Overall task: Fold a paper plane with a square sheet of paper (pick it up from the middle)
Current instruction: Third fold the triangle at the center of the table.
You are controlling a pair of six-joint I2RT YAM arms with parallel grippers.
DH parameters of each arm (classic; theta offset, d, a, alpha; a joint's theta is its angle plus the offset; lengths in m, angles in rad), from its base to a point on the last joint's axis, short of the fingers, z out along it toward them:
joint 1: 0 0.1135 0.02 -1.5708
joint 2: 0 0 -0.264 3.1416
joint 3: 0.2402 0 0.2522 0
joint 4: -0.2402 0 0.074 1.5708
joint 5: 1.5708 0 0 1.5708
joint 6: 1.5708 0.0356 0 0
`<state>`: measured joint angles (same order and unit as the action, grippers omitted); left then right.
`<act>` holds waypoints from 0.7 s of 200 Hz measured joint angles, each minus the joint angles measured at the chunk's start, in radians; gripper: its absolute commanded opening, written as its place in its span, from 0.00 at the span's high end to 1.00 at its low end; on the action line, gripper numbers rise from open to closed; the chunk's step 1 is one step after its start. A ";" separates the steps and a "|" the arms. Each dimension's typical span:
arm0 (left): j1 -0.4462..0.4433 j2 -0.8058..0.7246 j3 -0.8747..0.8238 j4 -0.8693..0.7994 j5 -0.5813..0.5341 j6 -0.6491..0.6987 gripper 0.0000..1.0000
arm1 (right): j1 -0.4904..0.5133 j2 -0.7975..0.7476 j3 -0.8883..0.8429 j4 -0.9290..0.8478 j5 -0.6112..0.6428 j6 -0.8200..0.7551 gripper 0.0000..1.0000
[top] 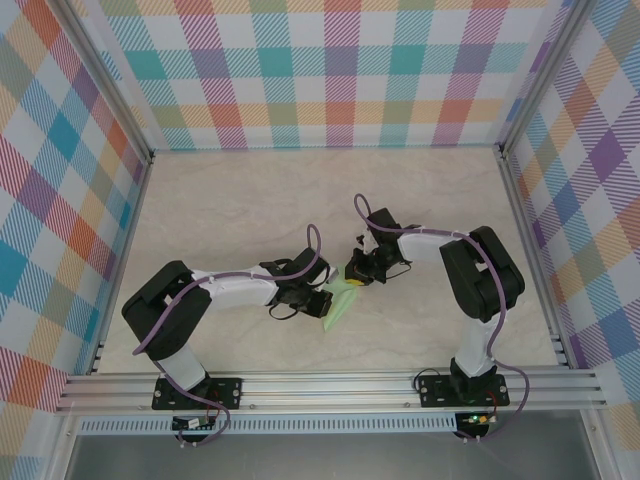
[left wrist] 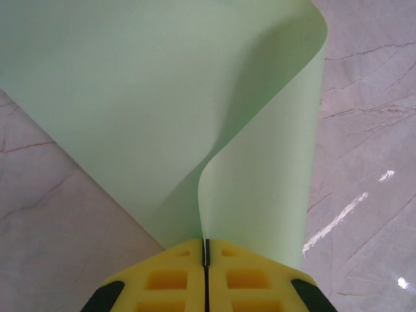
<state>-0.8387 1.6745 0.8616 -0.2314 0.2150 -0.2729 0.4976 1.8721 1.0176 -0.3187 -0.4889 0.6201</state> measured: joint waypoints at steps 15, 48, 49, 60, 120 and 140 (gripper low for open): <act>0.000 0.000 0.000 0.000 0.000 0.000 0.93 | 0.000 0.000 0.000 0.000 0.001 0.000 0.91; 0.000 0.000 0.000 0.000 0.000 0.001 0.93 | 0.001 -0.001 0.000 0.000 0.003 0.000 0.91; 0.000 0.000 0.000 0.000 0.000 0.001 0.93 | 0.001 -0.001 0.000 0.000 0.003 0.000 0.91; 0.000 0.000 0.000 0.001 0.000 0.001 0.93 | 0.001 -0.001 0.000 0.000 0.003 0.000 0.91; 0.002 0.000 -0.002 0.029 0.000 0.001 0.93 | 0.001 -0.001 0.000 0.000 0.003 0.004 0.91; 0.002 0.000 -0.002 0.028 -0.002 0.001 0.93 | 0.001 -0.001 0.000 0.000 0.003 0.004 0.91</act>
<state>-0.8368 1.6745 0.8597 -0.2031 0.2134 -0.2722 0.4988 1.8709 1.0172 -0.3183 -0.4862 0.6239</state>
